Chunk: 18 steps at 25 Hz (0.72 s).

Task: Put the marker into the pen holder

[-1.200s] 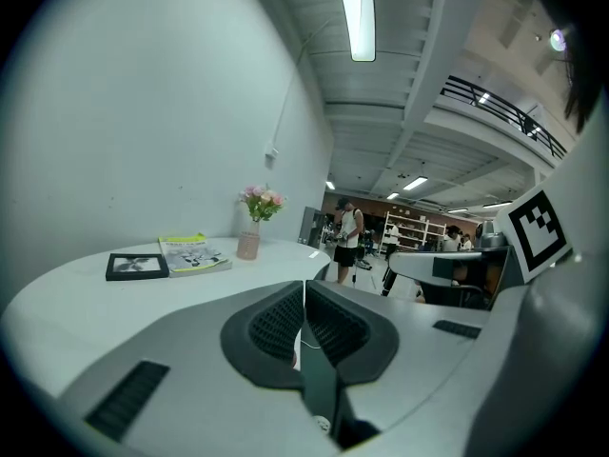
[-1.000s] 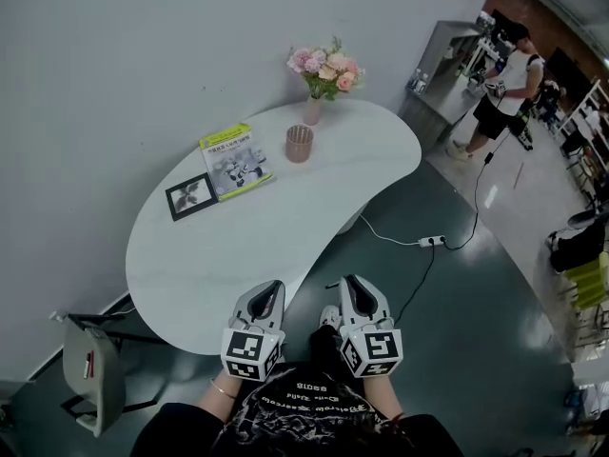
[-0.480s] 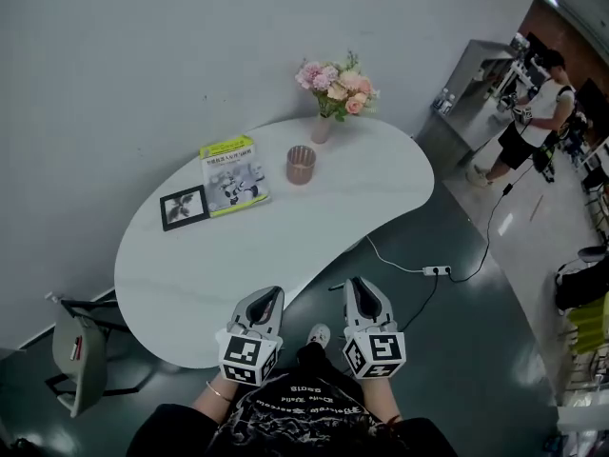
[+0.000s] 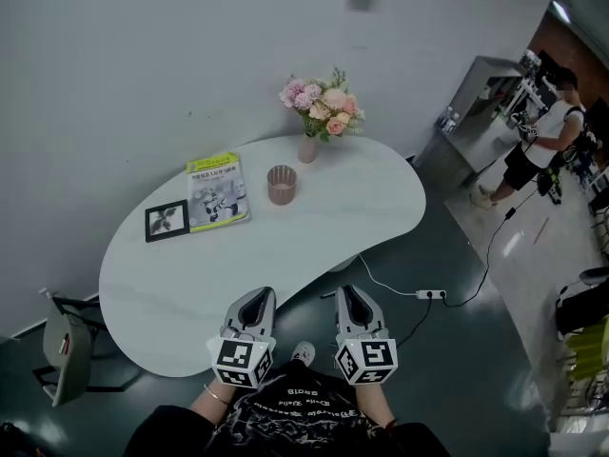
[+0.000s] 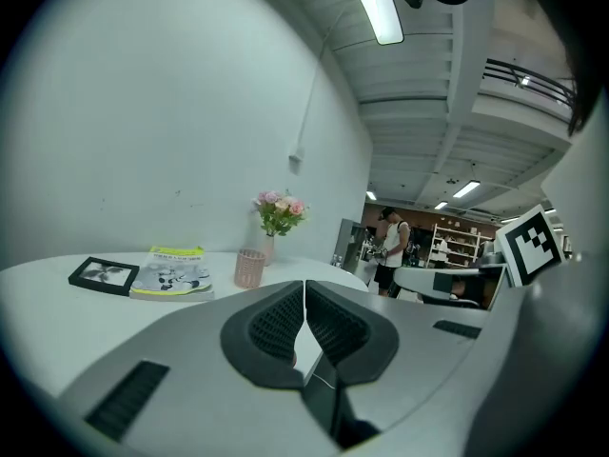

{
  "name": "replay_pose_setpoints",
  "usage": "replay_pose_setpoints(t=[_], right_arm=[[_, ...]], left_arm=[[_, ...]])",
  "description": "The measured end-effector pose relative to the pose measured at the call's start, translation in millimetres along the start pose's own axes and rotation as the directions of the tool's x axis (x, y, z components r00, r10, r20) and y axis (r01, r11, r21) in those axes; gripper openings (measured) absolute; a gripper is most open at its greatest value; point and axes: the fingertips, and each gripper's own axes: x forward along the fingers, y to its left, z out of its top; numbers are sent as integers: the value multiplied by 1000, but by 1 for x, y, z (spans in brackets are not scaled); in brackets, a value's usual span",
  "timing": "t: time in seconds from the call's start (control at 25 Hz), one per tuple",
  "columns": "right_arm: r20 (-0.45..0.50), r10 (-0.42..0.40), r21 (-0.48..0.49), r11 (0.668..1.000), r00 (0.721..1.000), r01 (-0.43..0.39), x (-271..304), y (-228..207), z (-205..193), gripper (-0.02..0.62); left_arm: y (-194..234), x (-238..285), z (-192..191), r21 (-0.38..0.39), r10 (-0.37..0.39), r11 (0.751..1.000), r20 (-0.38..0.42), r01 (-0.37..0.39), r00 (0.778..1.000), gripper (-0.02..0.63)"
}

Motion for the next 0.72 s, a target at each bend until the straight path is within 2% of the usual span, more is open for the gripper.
replay_pose_setpoints(t=[0.16,0.32,0.72], right_arm=[[-1,30,-16,999,1000,-30,4,-22,7,64],[5,21,-19,1000,1000,-21,7,-41,10,64],[-7,33,-15,999,999,-33,15,-57,8,64]], left_arm=[[-16,19,1,1,21,1000,5,-21,1000,26],[-25,30,-8,-2,37,999,-15,-37,999,26],[-29,60,-10,-6,34,999,-39,-34,999,26]])
